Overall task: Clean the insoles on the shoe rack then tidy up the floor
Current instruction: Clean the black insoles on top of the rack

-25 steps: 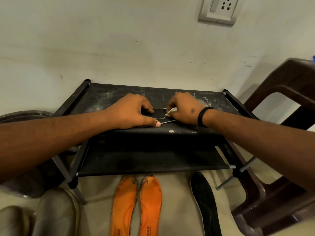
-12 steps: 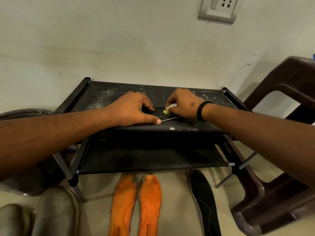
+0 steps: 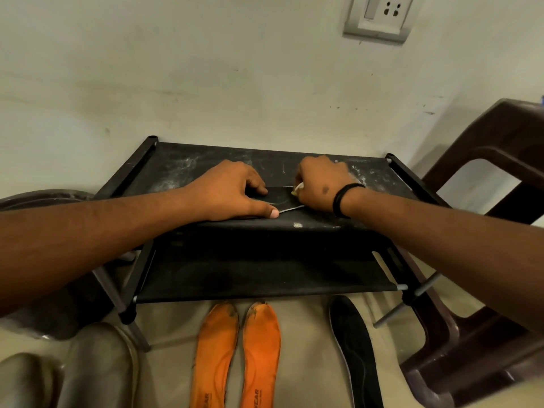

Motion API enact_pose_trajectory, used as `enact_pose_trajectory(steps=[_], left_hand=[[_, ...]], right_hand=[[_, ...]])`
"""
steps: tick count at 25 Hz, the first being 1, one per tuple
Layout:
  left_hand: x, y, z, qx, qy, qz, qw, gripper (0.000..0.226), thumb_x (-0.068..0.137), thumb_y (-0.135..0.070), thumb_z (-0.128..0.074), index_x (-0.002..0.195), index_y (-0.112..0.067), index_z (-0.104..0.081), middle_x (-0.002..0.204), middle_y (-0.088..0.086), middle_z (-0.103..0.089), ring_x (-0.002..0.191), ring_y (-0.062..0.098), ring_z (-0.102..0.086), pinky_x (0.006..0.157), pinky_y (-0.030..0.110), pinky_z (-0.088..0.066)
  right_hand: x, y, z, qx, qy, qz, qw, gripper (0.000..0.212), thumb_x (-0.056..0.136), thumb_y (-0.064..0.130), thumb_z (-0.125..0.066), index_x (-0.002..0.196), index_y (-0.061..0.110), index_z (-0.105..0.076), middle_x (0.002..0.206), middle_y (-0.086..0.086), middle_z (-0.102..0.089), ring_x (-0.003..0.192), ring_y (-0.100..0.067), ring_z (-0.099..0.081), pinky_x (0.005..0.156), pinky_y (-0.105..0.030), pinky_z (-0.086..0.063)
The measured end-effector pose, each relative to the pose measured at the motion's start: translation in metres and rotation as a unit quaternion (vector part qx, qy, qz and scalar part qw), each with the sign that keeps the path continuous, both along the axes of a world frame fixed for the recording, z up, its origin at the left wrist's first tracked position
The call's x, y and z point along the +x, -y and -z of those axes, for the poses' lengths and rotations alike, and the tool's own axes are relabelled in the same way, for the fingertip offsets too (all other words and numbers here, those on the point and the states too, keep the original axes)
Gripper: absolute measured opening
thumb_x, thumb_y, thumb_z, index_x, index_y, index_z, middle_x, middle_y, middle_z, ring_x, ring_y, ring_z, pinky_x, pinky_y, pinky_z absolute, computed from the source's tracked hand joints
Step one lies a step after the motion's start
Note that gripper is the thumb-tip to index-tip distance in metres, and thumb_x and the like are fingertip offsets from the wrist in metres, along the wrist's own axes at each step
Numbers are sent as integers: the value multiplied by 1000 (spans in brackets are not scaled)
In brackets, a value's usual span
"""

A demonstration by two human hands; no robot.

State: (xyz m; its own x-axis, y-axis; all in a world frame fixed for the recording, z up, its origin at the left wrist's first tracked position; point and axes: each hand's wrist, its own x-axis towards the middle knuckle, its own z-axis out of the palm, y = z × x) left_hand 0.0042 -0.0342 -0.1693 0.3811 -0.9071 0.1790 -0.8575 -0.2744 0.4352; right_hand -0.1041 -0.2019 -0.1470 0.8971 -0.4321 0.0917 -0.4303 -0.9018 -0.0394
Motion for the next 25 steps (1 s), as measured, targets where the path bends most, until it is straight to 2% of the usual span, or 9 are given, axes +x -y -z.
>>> enact_pose_trajectory(steps=[1, 3, 5, 8, 10, 13, 17, 22, 25], left_hand=[[0, -1, 0, -1, 3, 3, 1000, 57, 74, -61, -76, 115, -20, -76, 125, -8, -68, 112, 7, -62, 100, 32, -50], [1, 0, 1, -2, 10, 6, 1000, 56, 75, -61, -76, 113, -20, -77, 123, -8, -69, 110, 8, -63, 98, 33, -51], [0, 2, 1, 1, 10, 4, 1000, 56, 75, -62, -76, 113, -20, -77, 123, -8, -69, 110, 7, -63, 98, 32, -51], [0, 2, 2, 1, -1, -3, 1000, 59, 73, -64, -75, 114, -22, -76, 124, -9, -68, 111, 6, -62, 100, 31, -50], [1, 0, 2, 4, 1, 1, 1000, 58, 74, -63, -75, 115, -22, -76, 124, -10, -68, 112, 6, -62, 100, 30, -50], [1, 1, 1, 4, 0, 2, 1000, 56, 75, -61, -75, 114, -21, -76, 124, -9, -69, 111, 6, -62, 100, 32, -51], [0, 2, 1, 2, -3, -4, 1000, 59, 73, -64, -75, 115, -22, -76, 124, -10, -68, 112, 6, -62, 100, 32, -51], [0, -1, 1, -5, -7, 6, 1000, 49, 77, -58, -77, 110, -22, -78, 118, -9, -71, 106, 8, -64, 97, 38, -53], [0, 0, 1, -2, -6, -2, 1000, 55, 75, -61, -76, 113, -22, -77, 122, -9, -69, 111, 8, -63, 100, 37, -52]], right_hand=[[-2, -6, 1, 55, 6, -43, 998, 8, 85, 21, -68, 90, 18, -74, 92, -2, -71, 89, -19, -64, 87, -37, -51], [-11, -16, -4, 160, -6, -105, 981, 6, 84, 20, -72, 85, 16, -77, 86, -1, -73, 80, -11, -65, 70, -20, -50], [-9, -5, -7, 148, -2, -78, 986, 8, 85, 26, -73, 86, 19, -77, 89, 1, -72, 84, -12, -65, 74, -25, -52], [-2, 5, -4, -12, -17, 2, 1000, 13, 88, 29, -67, 96, 20, -72, 101, -3, -70, 97, -24, -62, 93, -43, -48], [0, -1, 1, 17, -2, -49, 999, 11, 87, 23, -67, 95, 17, -73, 98, -5, -71, 94, -23, -64, 87, -37, -50], [-4, 0, -1, 141, 6, -92, 986, 7, 84, 22, -73, 86, 16, -77, 90, -1, -73, 82, -11, -65, 70, -19, -48], [3, 19, 2, 44, 13, -5, 999, 13, 87, 22, -69, 96, 15, -74, 102, -7, -71, 91, -24, -66, 83, -38, -57], [-5, -12, 5, 91, 34, -138, 986, 19, 89, 14, -63, 102, 15, -76, 103, -5, -74, 96, -20, -67, 86, -32, -54], [-6, 5, -3, 82, 3, -114, 990, 19, 89, 16, -65, 104, 16, -76, 110, -4, -72, 101, -19, -65, 89, -30, -52]])
